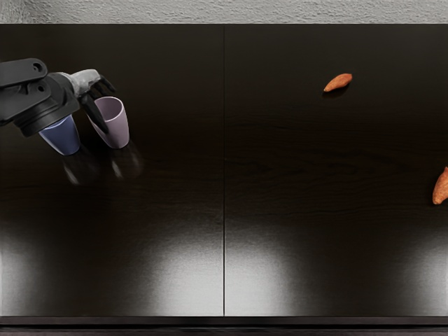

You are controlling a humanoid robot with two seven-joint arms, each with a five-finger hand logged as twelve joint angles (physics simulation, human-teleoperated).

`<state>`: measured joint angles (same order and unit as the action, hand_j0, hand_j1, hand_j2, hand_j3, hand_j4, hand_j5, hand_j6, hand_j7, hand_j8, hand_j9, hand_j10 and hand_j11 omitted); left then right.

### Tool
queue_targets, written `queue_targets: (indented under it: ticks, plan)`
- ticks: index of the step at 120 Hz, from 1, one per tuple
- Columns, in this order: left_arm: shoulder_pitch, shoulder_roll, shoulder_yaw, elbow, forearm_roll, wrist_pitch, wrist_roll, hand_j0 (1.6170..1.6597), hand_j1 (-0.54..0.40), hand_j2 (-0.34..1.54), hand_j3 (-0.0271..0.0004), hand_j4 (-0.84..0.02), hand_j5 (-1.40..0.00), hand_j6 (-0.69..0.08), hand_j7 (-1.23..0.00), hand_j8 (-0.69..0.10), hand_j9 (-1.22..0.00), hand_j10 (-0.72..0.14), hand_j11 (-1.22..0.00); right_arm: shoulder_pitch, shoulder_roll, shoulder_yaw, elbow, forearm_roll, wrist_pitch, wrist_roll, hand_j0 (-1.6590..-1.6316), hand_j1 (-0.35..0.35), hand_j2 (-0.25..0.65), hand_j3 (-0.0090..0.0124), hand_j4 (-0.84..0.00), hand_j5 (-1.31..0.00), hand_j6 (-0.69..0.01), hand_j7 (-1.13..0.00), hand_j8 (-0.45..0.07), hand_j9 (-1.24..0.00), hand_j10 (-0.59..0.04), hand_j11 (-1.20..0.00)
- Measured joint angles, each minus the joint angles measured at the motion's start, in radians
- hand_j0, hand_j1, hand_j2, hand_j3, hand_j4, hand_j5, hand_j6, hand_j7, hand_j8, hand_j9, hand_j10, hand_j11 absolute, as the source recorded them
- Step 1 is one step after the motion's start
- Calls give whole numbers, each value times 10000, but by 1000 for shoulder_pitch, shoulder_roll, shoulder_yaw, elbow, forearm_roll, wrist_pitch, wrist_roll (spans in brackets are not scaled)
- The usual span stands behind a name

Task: Pick up cup and place in cup with left hand

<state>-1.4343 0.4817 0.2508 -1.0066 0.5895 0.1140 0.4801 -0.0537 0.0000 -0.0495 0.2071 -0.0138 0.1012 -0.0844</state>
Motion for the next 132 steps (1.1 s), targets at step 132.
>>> queue_targets:
  ticks: [132]
  plan:
    - [-146, 248, -14, -275, -8, -10, 9, 16580, -1471, 2866, 0, -4704, -6099, -3678, -6092, -4167, -6092, -4655, -6094, 0, 0, 0, 0, 0, 0, 0, -16581, -3288, -35, 0, -168, -218, -167, -218, -167, -218, -167, -218]
